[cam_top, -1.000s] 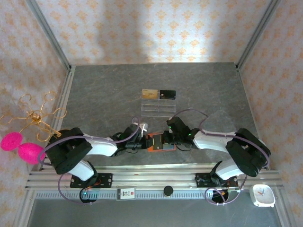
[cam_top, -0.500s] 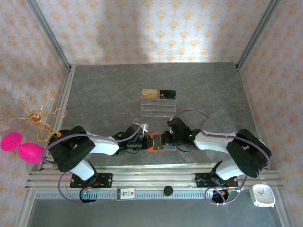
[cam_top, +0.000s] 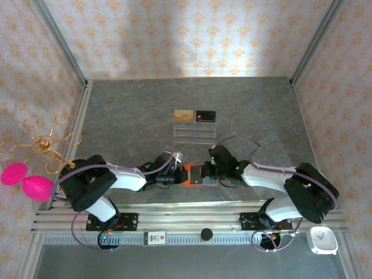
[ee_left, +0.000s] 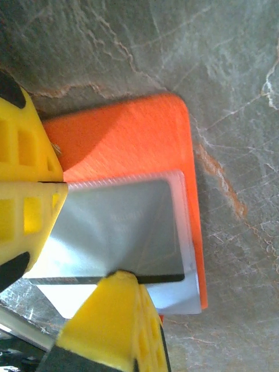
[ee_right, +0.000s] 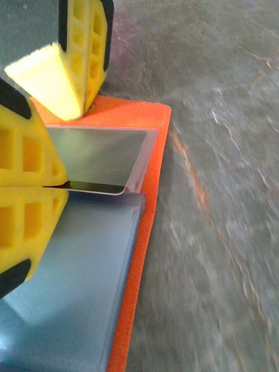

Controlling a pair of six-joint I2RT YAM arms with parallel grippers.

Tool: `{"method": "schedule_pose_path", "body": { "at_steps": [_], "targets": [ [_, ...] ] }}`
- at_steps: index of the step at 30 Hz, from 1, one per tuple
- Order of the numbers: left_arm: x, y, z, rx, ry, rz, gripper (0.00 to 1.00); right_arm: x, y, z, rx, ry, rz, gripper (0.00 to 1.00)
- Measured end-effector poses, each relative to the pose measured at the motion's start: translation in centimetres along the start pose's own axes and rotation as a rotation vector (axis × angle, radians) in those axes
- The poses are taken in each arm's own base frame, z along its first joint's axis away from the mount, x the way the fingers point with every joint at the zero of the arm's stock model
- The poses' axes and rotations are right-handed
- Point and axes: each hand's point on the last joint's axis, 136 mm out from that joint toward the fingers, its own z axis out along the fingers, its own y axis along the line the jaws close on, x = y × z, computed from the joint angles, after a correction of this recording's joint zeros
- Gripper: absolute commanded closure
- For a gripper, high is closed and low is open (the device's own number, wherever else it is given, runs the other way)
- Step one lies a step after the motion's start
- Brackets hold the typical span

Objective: Take the credit cards out of the card holder

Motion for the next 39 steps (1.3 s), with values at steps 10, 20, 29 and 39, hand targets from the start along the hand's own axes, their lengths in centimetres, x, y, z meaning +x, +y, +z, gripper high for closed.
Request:
{"method": "schedule_pose_path", "body": {
  "at_steps": [10,20,29,39],
  "targets": [
    [0.1,0.1,0.0,-0.002,0.002,0.000,1.00,-0.5,-1.5,-1.9,0.017,-0.021,0.024,1.00],
    [-1.3,-2.1,-1.2,0.057,-0.050,0.027,1.00,1.0,0.4,0.0,-0.033,0.073,-0.019,1.00],
    [-0.5,-0.1,0.4,-0.015,-0.006,0.006,1.00,1.0,1.1,0.6,-0.032,0.075,-0.042,0.90],
    [-0.7,-0.4,0.7,-0.010,-0.005,0.007,1.00,0.7,0.6,0.7,-0.012,0.059,-0.047,1.00]
  ]
}}
